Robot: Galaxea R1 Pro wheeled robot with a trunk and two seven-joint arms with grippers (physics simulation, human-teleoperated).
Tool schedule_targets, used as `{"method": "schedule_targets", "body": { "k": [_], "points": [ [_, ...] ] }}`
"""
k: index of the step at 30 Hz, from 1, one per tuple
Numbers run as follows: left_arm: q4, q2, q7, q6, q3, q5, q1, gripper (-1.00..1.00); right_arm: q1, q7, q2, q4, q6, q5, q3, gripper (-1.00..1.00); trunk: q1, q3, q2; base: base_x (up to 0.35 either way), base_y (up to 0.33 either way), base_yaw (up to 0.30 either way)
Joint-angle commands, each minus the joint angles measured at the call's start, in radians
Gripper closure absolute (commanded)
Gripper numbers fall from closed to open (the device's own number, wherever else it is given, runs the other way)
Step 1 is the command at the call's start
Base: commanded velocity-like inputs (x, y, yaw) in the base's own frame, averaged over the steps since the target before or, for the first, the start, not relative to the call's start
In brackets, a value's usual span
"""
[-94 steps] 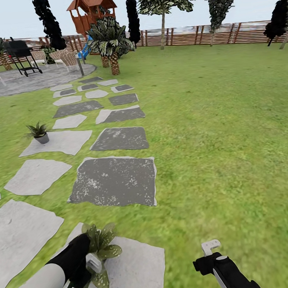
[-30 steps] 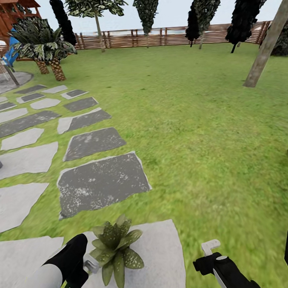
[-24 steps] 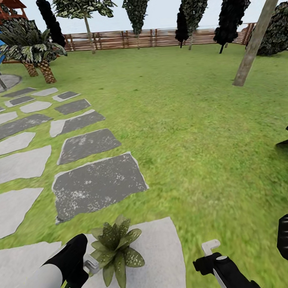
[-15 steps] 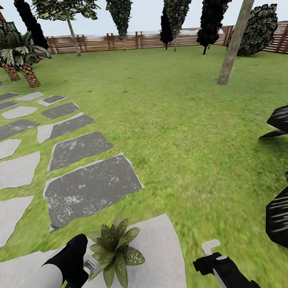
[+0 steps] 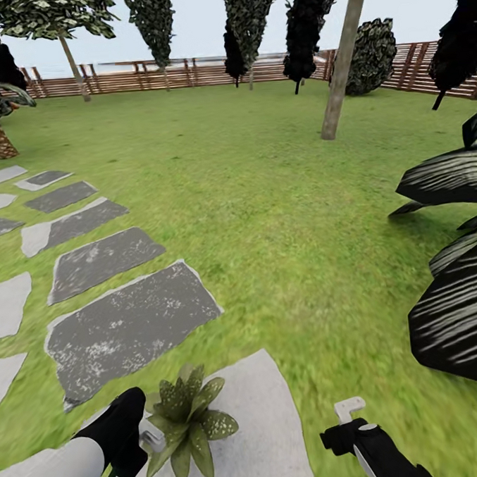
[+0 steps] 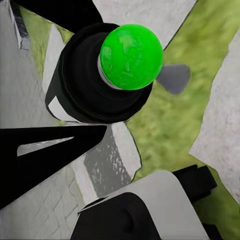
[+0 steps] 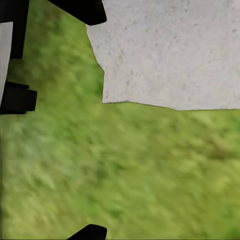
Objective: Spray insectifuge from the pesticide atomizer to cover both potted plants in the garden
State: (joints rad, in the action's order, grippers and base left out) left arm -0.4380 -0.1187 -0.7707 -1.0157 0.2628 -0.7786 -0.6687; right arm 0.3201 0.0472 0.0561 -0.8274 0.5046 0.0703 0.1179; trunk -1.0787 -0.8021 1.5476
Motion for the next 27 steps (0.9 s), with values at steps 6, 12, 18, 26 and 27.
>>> {"method": "schedule_targets", "body": {
  "k": [6, 12, 18, 26, 27],
  "points": [
    [-0.002, -0.001, -0.01, -0.001, 0.003, -0.009, 0.0, 1.0, 0.001, 0.005, 0.001, 0.009, 0.006, 0.008, 0.002, -1.0, 0.0, 0.002, 0.0, -0.002, 0.203, -0.164],
    [-0.001, 0.0, -0.014, -0.001, 0.001, -0.008, 0.002, 1.0, 0.001, 0.005, 0.001, 0.053, 0.006, 0.009, 0.002, -1.0, 0.0, 0.002, 0.0, 0.0, 0.02, -0.004],
    [-0.001, 0.001, -0.014, -0.001, -0.199, -0.007, 0.027, 1.0, 0.001, 0.005, 0.001, 0.085, 0.006, 0.009, 0.002, -1.0, 0.0, 0.002, 0.0, 0.0, 0.0, 0.0],
    [0.0, 0.0, -0.012, -0.001, -0.235, -0.007, 0.03, 1.0, 0.001, 0.005, 0.001, 0.087, 0.006, 0.009, 0.002, -1.0, 0.0, 0.002, 0.0, 0.0, 0.0, 0.0],
    [0.0, 0.0, -0.012, -0.001, -0.234, -0.008, 0.032, 1.0, 0.001, 0.005, 0.001, 0.088, 0.006, 0.009, 0.002, -1.0, 0.0, 0.002, 0.0, 0.0, 0.0, 0.0]
  ]
}}
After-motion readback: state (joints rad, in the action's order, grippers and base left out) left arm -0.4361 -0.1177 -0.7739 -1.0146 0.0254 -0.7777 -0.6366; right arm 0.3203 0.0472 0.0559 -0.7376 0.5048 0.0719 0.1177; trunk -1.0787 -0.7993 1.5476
